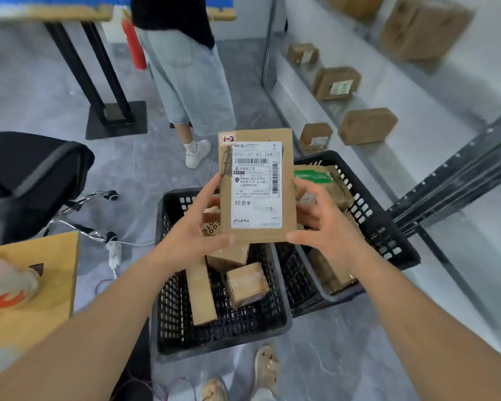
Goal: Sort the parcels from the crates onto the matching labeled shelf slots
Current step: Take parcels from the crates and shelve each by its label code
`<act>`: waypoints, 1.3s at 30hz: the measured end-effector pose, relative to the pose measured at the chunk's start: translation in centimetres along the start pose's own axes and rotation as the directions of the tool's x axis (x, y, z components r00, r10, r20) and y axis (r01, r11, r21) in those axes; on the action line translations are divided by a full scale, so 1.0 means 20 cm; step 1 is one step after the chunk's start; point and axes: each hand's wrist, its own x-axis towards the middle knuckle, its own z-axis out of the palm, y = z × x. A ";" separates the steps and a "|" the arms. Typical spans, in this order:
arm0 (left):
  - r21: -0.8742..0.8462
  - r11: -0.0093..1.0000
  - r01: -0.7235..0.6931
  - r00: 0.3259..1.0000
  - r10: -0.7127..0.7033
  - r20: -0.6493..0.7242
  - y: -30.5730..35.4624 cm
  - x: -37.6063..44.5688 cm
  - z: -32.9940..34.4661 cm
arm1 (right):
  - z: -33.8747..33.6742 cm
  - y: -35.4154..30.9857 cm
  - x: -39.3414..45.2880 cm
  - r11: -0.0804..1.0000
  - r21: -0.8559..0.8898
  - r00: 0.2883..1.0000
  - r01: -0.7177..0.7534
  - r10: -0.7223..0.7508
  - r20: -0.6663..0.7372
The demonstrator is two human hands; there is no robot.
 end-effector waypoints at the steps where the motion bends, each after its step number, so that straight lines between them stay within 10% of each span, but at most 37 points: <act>1: 0.012 1.000 -0.027 1.000 0.026 0.016 0.03 0.01 0.02 | -0.03 -0.02 -0.03 1.000 -0.005 1.000 0.016 -0.016 -0.017; 39: -0.142 0.770 -0.622 0.621 0.596 0.509 1.46 0.38 1.81 | -1.54 -0.24 -1.72 0.950 -0.189 0.652 0.249 -0.308 -0.692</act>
